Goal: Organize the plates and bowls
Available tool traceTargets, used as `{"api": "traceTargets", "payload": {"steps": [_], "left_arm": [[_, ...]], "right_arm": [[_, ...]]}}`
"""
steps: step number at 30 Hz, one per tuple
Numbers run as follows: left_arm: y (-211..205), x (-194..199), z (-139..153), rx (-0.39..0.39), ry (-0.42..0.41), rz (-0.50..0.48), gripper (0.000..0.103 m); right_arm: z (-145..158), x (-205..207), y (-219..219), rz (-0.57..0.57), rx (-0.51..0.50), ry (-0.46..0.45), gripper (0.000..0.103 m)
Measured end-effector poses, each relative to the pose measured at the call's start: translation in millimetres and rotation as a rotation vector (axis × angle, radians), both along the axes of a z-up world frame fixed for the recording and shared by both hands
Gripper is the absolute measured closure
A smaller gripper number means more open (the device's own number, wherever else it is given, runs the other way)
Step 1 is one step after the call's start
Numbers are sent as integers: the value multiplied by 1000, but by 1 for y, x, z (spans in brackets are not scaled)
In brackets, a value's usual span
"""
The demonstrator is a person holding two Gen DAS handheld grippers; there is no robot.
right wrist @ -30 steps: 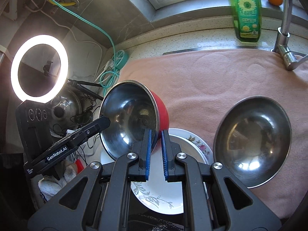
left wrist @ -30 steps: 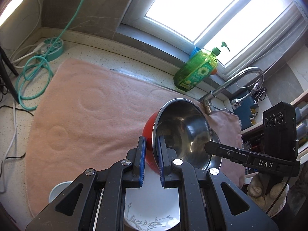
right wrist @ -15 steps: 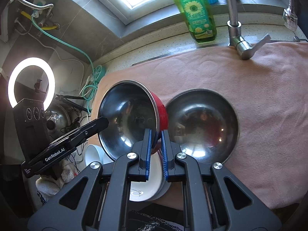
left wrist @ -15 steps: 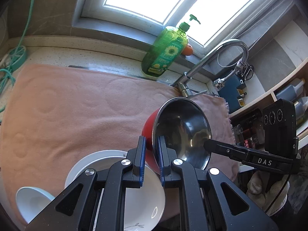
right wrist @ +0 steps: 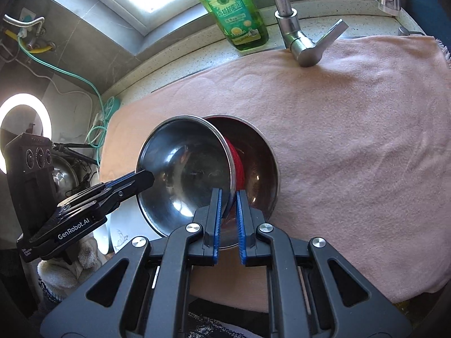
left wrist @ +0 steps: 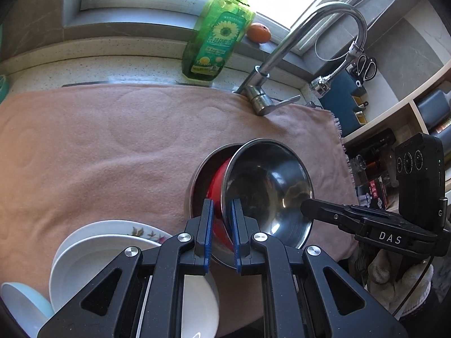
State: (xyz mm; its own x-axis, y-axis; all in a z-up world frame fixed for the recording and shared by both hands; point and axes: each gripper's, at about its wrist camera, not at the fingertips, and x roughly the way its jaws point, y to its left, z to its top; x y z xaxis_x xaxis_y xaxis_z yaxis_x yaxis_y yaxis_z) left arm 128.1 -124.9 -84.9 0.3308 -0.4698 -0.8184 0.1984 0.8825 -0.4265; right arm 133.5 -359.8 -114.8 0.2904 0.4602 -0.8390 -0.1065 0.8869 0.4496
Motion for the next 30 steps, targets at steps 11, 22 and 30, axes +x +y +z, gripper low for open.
{"api": "traceTargets", "payload": {"steps": [11,22,30], "left_arm": [[-17,5,-17,80,30,-6,93],[-23,8,-22,109,43,-7,93],[-20,11,-27,117,60,0,93]], "right_arm": [[-18,10,-1,35,-31,32,93],[-21,14,3,56,-46,43,91],[-24,16,9,64,-58,43,91]]}}
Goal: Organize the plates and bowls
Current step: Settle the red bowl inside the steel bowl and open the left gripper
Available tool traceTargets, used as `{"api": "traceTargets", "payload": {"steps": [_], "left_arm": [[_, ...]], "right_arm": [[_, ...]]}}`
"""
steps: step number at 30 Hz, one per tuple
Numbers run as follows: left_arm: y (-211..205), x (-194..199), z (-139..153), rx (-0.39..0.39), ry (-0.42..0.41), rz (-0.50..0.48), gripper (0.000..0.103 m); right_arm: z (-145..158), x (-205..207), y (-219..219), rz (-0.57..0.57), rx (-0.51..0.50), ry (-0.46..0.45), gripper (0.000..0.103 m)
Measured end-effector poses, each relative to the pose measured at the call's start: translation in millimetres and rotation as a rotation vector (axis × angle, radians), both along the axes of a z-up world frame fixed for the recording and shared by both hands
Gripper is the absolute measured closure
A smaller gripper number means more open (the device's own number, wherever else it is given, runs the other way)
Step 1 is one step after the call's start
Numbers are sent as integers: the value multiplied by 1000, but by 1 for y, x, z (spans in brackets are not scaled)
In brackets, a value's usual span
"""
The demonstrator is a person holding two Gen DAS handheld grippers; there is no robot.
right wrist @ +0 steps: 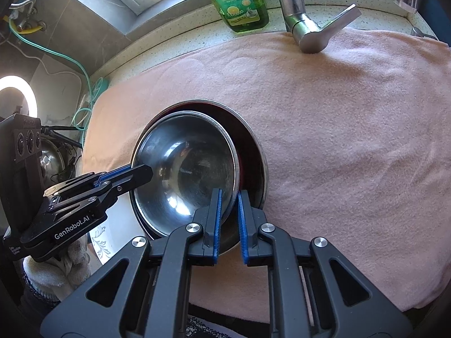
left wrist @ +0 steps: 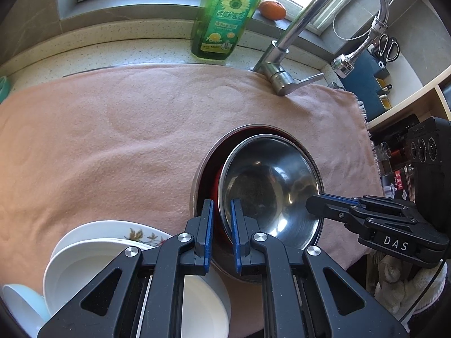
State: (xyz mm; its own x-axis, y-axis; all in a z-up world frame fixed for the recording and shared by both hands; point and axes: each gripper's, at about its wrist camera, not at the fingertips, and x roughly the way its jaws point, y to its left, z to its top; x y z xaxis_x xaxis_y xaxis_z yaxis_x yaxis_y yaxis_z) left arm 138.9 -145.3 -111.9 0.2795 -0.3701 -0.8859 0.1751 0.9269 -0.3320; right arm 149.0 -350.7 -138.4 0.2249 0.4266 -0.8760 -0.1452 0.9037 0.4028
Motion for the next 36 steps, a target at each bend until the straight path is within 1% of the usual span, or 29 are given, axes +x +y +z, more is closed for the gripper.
{"api": "traceTargets", "payload": {"steps": [7,15,18,21,24,29,32,36], "left_arm": [[-1,0,-1,13,-4,-9,93],[-3,1,-1,14,-2,-15,93],[-1,1,-2,5,0,-17,93],[1,1,-2,-1,-1,-14,93],[2,1,-3,1,0,-13,93],[6,0,1,-22,-4,-2,93],[8,-2,5,-26,-11,1,93],[15,-3,11,-41,-25,20,93]], "right_arm": [[-1,0,0,-13,-3,1,90],[-1,-3,1,-6,-27,-21,90],[-1,-3,3,-4,-34,-31,90],[0,-2,7,7,-68,-54,90],[0,0,9,12,-73,-52,90],[-3,1,11,18,-102,-74,90],[-1,2,11,18,-88,-66,90],[3,2,7,6,-83,-79,90]]}}
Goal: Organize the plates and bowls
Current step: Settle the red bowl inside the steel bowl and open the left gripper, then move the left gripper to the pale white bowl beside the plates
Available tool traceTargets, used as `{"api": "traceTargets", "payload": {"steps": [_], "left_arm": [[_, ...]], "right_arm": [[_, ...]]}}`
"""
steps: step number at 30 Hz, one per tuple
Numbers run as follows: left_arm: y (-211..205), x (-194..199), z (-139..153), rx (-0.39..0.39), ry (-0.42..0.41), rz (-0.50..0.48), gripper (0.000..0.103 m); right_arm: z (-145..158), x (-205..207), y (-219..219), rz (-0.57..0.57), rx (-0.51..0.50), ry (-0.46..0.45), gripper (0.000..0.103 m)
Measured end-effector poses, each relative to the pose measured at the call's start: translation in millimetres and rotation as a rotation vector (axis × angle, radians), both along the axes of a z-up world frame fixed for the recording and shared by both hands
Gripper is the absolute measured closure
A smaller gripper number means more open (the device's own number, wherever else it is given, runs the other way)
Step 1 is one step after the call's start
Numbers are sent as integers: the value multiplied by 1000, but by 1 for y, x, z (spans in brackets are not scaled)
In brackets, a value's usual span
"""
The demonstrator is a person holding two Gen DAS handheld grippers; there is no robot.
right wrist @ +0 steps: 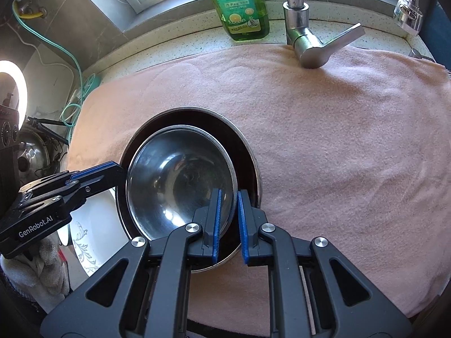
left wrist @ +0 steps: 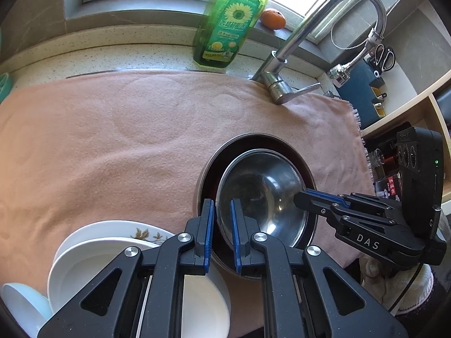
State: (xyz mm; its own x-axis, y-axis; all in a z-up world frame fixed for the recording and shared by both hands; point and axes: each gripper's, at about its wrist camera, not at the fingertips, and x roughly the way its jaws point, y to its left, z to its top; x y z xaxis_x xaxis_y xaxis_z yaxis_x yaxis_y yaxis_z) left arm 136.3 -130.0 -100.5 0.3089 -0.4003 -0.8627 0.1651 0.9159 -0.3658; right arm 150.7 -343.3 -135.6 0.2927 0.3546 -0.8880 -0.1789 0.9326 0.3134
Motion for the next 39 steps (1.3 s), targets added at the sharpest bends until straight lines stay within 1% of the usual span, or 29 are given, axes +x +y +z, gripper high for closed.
{"api": "traceTargets", "payload": {"steps": [5,7,10,11,12,14,15,19,23,25,26,27,29,31,35,39], "left_arm": [[14,-4,11,-25,-25,31,93],[21,-7,16,-36,-33,46,93],[33,-14,26,-47,-54,62,92],[38,-17,30,-47,-65,71,92],[45,-20,34,-47,-77,81,92],[60,-27,42,-45,-103,109,92],[67,-30,45,-44,-113,126,92],[102,-45,53,-53,-134,211,92],[134,-65,57,-50,-148,294,92],[149,-76,56,-48,-145,334,92],[157,-82,55,-46,-143,356,92],[164,-88,53,-46,-139,376,92],[178,-99,50,-52,-128,419,92],[189,-110,47,-55,-119,457,92],[212,-131,42,-46,-105,535,92],[233,-154,34,-47,-93,626,92]], "right_arm": [[12,-2,-2,0,47,-22,89],[19,-5,-2,3,81,-36,89],[35,-10,3,21,94,-85,87],[41,-12,6,31,88,-110,77],[47,-15,9,41,83,-140,61],[58,-19,15,52,71,-195,40],[62,-22,18,58,75,-214,40],[72,-28,34,101,77,-244,40],[79,-36,60,184,61,-286,39],[80,-41,74,220,63,-301,39],[80,-42,80,239,72,-306,37],[80,-44,87,258,81,-309,30],[80,-48,100,294,95,-314,25],[79,-51,116,349,112,-307,25],[77,-55,153,442,86,-313,25],[77,-59,183,497,57,-321,25]]}}
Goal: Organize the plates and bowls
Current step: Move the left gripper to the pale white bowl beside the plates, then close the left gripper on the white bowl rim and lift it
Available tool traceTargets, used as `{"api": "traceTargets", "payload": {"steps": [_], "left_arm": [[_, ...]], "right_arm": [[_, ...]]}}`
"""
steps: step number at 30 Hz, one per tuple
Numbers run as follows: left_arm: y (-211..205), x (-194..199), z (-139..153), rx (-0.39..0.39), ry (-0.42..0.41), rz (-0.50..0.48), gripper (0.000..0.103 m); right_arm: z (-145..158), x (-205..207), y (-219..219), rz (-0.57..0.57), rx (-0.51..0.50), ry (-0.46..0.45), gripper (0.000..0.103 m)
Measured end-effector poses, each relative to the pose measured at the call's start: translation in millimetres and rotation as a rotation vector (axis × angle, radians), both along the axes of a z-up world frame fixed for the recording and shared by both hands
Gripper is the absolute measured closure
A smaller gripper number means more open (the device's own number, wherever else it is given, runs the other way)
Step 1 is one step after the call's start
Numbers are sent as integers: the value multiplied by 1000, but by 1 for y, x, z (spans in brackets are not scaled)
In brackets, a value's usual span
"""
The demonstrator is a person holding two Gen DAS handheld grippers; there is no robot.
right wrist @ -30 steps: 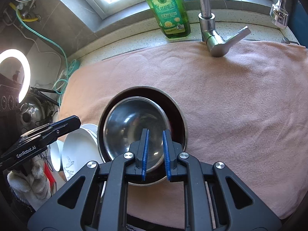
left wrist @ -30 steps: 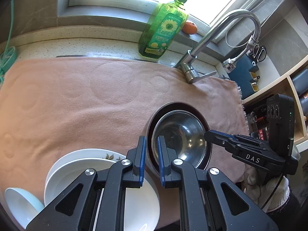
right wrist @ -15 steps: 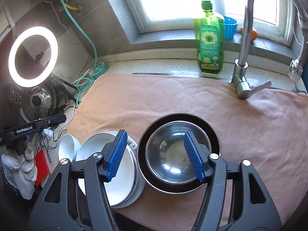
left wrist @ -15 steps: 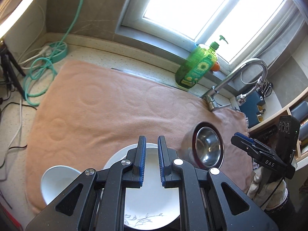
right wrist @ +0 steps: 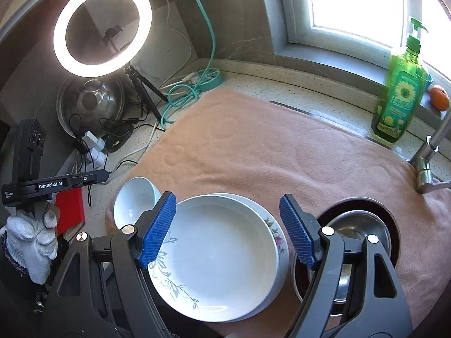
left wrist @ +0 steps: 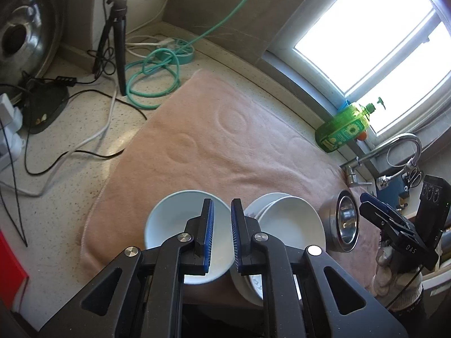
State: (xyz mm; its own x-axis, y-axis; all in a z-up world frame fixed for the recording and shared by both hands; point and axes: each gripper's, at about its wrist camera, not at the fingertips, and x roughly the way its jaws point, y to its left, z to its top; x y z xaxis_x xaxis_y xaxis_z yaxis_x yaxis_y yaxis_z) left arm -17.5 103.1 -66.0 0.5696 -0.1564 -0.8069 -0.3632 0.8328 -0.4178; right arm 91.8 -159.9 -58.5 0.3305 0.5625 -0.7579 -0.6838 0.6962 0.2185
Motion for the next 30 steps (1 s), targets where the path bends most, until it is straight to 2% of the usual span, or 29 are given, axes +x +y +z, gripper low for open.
{"api": "traceTargets", "payload": {"steps": [4,9,10,12,15,17,20,23,30], "left_arm": [[15,-20,-10,-18,23,59,92],[27,-40,-24,-27,48,107,92],[27,-42,-28,-37,56,112,92],[27,-46,-35,-50,69,118,92],[26,-49,-46,-79,85,120,92],[26,-50,-51,-97,91,120,92],[26,-52,-54,-100,94,122,92],[28,-51,-57,-108,93,125,92],[30,-49,-64,-140,98,117,92]], "right_arm": [[-5,-3,26,45,-15,8,25],[-15,-8,55,131,-10,83,27],[-17,-10,60,148,-11,95,29],[-23,-12,70,170,-18,125,43],[-34,-13,85,196,-25,176,58],[-41,-14,92,208,-33,204,64],[-50,-16,102,221,-52,227,65],[-59,-19,113,242,-77,242,72],[-73,-17,127,247,-116,274,80]]}}
